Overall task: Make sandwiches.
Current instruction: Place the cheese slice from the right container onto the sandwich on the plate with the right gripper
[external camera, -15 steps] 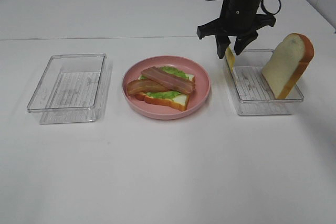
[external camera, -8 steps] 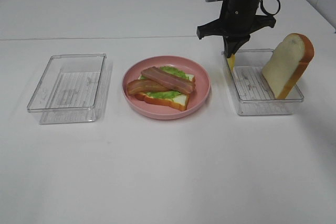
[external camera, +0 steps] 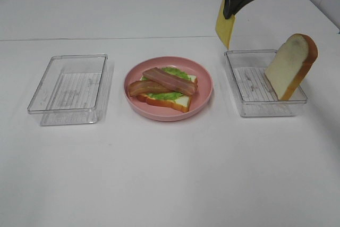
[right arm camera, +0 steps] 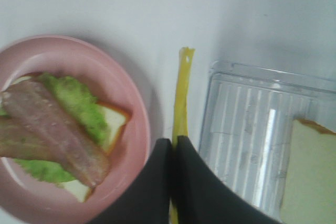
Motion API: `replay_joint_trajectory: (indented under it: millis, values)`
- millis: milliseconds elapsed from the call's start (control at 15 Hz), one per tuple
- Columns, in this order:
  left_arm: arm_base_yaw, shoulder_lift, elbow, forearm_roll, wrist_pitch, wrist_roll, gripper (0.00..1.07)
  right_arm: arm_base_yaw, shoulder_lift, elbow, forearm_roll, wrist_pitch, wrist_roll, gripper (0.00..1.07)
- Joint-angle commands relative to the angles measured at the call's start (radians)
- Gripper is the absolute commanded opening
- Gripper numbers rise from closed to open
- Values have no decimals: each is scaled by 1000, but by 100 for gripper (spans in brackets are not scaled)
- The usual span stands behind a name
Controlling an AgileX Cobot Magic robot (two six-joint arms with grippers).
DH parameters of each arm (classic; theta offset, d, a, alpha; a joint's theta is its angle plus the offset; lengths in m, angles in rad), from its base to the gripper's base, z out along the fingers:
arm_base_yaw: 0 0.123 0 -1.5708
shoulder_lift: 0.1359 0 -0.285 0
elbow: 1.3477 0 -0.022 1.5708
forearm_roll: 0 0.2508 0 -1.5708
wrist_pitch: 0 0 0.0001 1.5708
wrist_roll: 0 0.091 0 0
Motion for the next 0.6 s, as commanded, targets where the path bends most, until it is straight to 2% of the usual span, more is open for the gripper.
replay_joint_trajectory:
  millis: [67,200,600]
  values:
    - [1,-23,2,2,-10,-9,95,1,-42,-5,206,17,-91,0]
    - [1,-23,2,2,-10,-9,95,2,-33,11,345,23,-140,0]
    - [1,-23,2,2,-10,-9,95,2,75,152,728,-11,-256,0]
